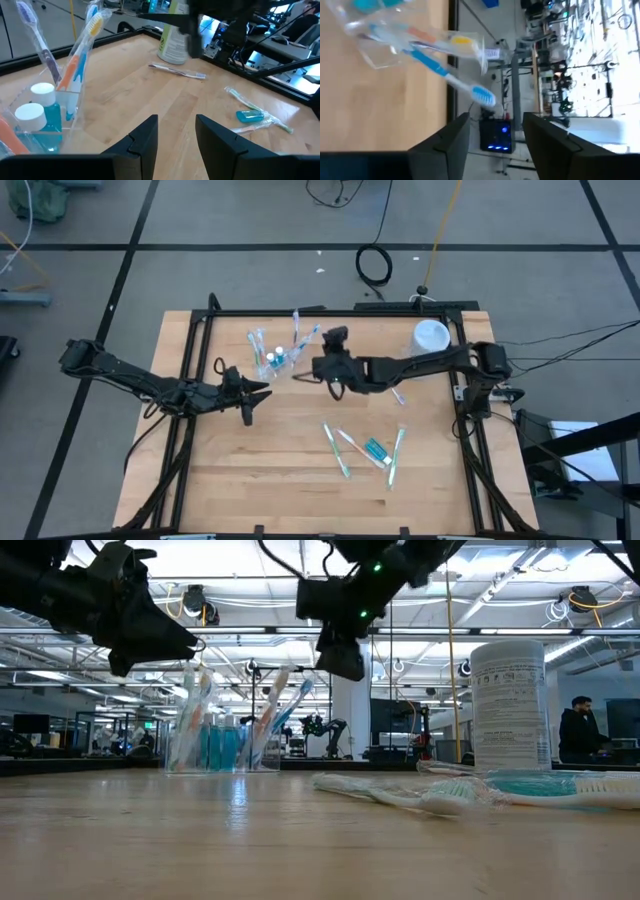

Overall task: Pick & Place toothbrushing station
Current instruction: Put the left green toothbrush into the transparent organizer

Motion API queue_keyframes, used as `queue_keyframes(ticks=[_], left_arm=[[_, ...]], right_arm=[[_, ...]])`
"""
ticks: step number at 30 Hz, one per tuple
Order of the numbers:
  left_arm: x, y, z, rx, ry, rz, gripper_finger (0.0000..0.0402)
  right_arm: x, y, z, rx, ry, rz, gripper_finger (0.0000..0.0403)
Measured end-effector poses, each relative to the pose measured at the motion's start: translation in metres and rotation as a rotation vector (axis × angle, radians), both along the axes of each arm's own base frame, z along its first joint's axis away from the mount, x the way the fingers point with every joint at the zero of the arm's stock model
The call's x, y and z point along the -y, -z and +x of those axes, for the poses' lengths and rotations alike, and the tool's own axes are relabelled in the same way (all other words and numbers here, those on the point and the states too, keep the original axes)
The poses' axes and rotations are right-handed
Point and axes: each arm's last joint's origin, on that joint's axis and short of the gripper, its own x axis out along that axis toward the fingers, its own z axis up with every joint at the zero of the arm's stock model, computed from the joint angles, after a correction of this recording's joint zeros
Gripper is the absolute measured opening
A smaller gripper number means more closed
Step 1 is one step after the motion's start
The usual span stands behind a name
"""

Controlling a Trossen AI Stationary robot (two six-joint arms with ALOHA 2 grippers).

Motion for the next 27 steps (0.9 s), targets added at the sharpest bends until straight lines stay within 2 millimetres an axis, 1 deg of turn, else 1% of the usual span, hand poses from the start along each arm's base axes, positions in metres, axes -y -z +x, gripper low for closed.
queue_keyframes(ticks=[2,4,8,11,14,16,18,20,22,23,25,27], left_arm=[[0.000,0.000,0.000,0.001,-0.001,-0.002,0.0136],[0.000,0.000,0.000,0.007,-0.005,-0.019,0.0136],[0.001,0.000,0.000,0.017,-0.003,-0.058,0.0136],[0.002,0.000,0.000,0.025,0.032,-0.098,0.0136],[0.005,-0.003,0.002,0.045,0.145,-0.137,0.0136],[0.008,-0.008,0.003,0.098,0.219,-0.180,0.0136],[0.013,-0.014,0.007,0.170,0.279,-0.199,0.0136],[0.019,-0.017,0.011,0.223,0.341,-0.165,0.0136],[0.026,-0.021,0.015,0.269,0.380,-0.118,0.0136],[0.029,-0.025,0.019,0.275,0.391,-0.102,0.0136],[0.034,-0.028,0.028,0.245,0.401,-0.090,0.0136],[0.040,-0.033,0.042,0.183,0.403,-0.078,0.0136]], right_arm=[[-0.009,-0.001,-0.008,0.008,0.024,0.058,0.0186],[-0.018,0.000,-0.021,0.011,0.059,0.164,0.0191],[-0.035,-0.002,-0.044,0.061,0.101,0.529,0.0194],[-0.046,0.000,-0.050,0.091,0.135,0.796,0.0191],[-0.057,0.002,-0.055,0.064,0.154,0.974,0.0188],[-0.064,0.001,-0.053,0.072,0.120,1.040,0.0186],[-0.071,0.008,-0.053,0.084,0.091,1.085,0.0186],[-0.078,0.017,-0.057,0.038,0.054,1.121,0.0185],[-0.084,0.021,-0.068,-0.004,0.040,1.156,0.0185],[-0.085,0.021,-0.073,0.001,0.042,1.175,0.0185],[-0.088,0.021,-0.083,0.053,0.021,1.209,0.0185],[-0.088,0.024,-0.096,0.097,-0.044,1.210,0.0185]])
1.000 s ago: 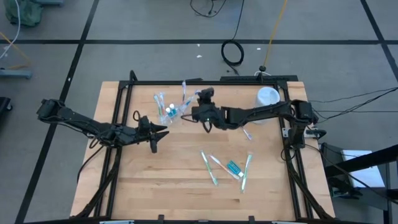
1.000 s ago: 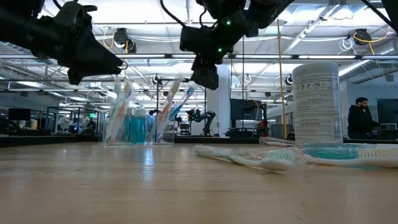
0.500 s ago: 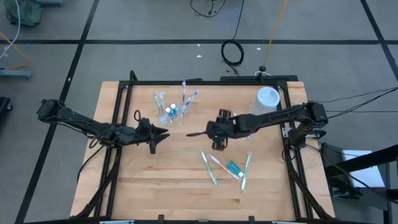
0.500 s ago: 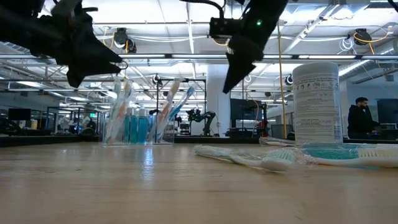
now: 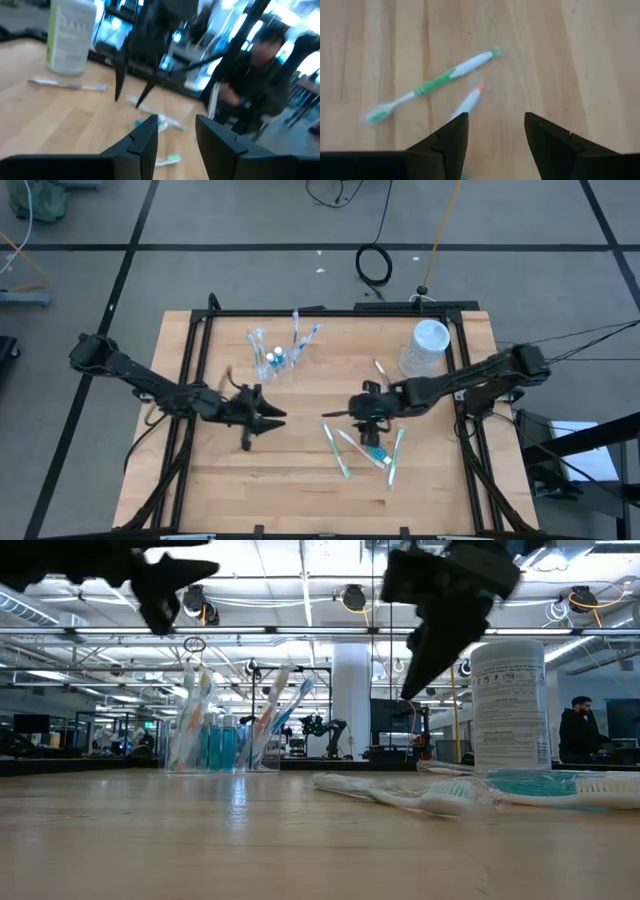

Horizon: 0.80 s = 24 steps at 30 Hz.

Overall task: Pick & Place toothbrushing station
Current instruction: Put the left green toothbrush into the transparent organizer

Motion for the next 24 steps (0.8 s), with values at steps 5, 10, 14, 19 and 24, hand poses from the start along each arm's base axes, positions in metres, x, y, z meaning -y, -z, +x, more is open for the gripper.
queue_keyframes(ticks=[5,10,14,19,24], left_arm=[[0.014,-0.012,0.044,-0.274,0.040,0.170,0.0136],[0.028,-0.017,0.091,-0.383,0.169,0.390,0.0136],[0.041,-0.015,0.129,-0.418,0.242,0.474,0.0137],[0.059,0.009,0.168,-0.538,0.338,0.632,0.0154],[0.076,0.038,0.200,-0.631,0.420,0.744,0.0188]], right_arm=[[0.014,-0.013,-0.032,0.325,-0.080,-0.047,0.0185],[0.032,-0.019,-0.058,0.664,-0.040,-0.074,0.0187],[0.034,-0.007,-0.075,0.817,-0.094,-0.031,0.0187],[0.033,0.020,-0.089,0.847,-0.121,0.023,0.0187],[0.034,0.035,-0.099,0.869,-0.096,0.067,0.0187]])
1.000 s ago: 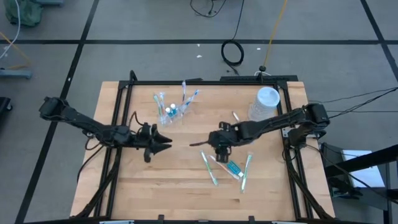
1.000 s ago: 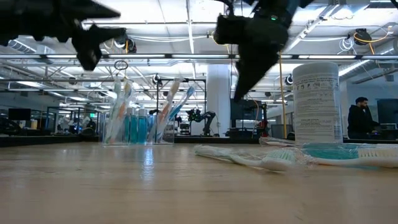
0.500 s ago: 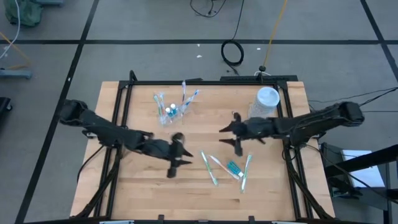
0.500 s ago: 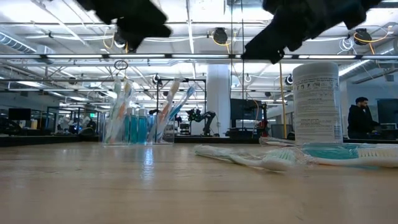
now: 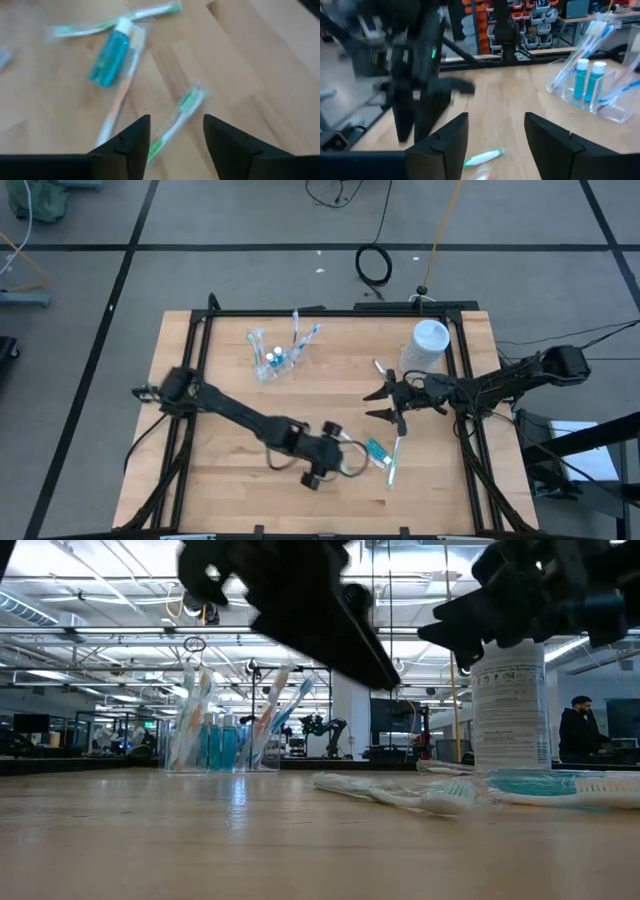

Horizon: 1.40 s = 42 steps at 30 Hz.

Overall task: Pick & Place toothbrushing station
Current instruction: Put the left green toothbrush into the transparent organizer

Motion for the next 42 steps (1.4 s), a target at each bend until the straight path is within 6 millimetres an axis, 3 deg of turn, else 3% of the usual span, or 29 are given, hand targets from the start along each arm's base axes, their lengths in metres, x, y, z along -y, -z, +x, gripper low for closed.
queue_keyframes(ticks=[7,14,18,27,30,33,38,42], left_arm=[[0.007,0.035,0.021,-0.131,0.030,0.067,0.0237],[-0.001,0.052,0.025,-0.196,0.055,0.045,0.0233],[-0.011,0.056,0.028,-0.236,0.080,-0.058,0.0188],[-0.032,0.053,0.033,-0.266,0.025,-0.173,0.0035],[-0.036,0.040,0.028,-0.289,0.012,-0.214,0.0008],[-0.035,0.010,0.021,-0.251,0.023,-0.228,0.0012],[-0.033,-0.065,-0.008,-0.100,0.022,-0.125,0.0005],[-0.041,-0.136,-0.046,0.094,-0.066,-0.017,0.0003]], right_arm=[[-0.001,0.013,-0.006,-0.029,-0.001,0.058,0.0187],[-0.001,0.011,-0.007,-0.004,-0.001,0.060,0.0187],[-0.001,0.011,-0.007,-0.002,-0.001,0.060,0.0187],[-0.001,0.011,-0.007,-0.008,-0.003,0.060,0.0187],[-0.001,0.011,-0.007,-0.008,-0.003,0.063,0.0187],[-0.001,0.011,-0.007,-0.009,-0.003,0.067,0.0187],[-0.001,0.011,-0.007,-0.009,-0.003,0.067,0.0187],[-0.001,0.011,-0.007,-0.009,-0.003,0.067,0.0187]])
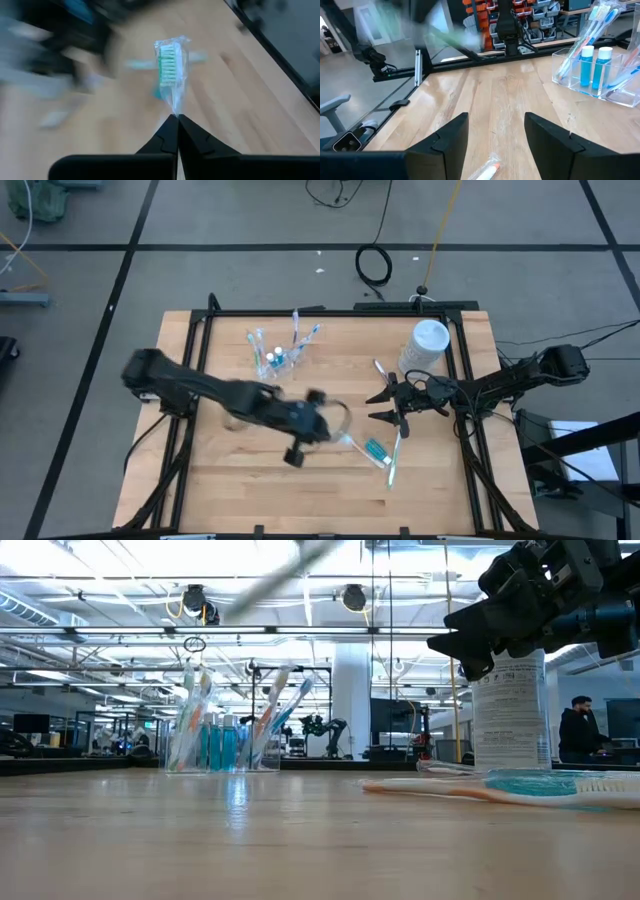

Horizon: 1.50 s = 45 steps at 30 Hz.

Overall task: Pick & Place toothbrushing station
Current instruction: Put the left green toothbrush into the transparent organizer

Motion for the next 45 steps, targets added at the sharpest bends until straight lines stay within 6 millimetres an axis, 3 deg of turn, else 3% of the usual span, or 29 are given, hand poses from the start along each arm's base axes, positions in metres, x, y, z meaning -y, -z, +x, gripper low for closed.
queue_keyframes(ticks=[4,7,9,12,15,21,25,34,45], left_arm=[[-0.013,-0.048,-0.044,0.169,-0.134,0.050,0.0004],[-0.020,-0.061,-0.073,0.291,-0.229,0.090,0.0003],[-0.025,-0.059,-0.089,0.380,-0.273,0.104,0.0004],[-0.035,-0.039,-0.105,0.518,-0.333,0.070,0.0002],[-0.046,-0.001,-0.115,0.641,-0.438,0.076,0.0004],[-0.080,0.070,-0.139,0.825,-0.821,0.109,0.0004],[-0.094,0.098,-0.158,0.899,-1.025,0.092,0.0003],[-0.116,0.128,-0.174,0.872,-1.218,0.114,0.0002],[-0.120,0.155,-0.166,0.831,-1.284,0.034,0.0003]], right_arm=[[0.000,0.000,0.000,0.000,0.000,0.000,0.0187],[0.000,0.000,0.000,0.000,0.000,0.003,0.0187],[0.000,0.000,0.000,-0.001,0.000,0.003,0.0187],[0.000,0.000,0.000,0.000,0.000,0.001,0.0187],[0.000,0.000,0.000,0.001,0.002,-0.006,0.0187],[0.000,0.000,0.000,0.000,0.003,-0.001,0.0187],[0.000,0.000,0.000,0.001,0.003,-0.005,0.0187],[0.003,0.000,0.000,0.001,0.020,-0.009,0.0187],[0.003,0.000,0.000,0.001,0.018,-0.015,0.0187]])
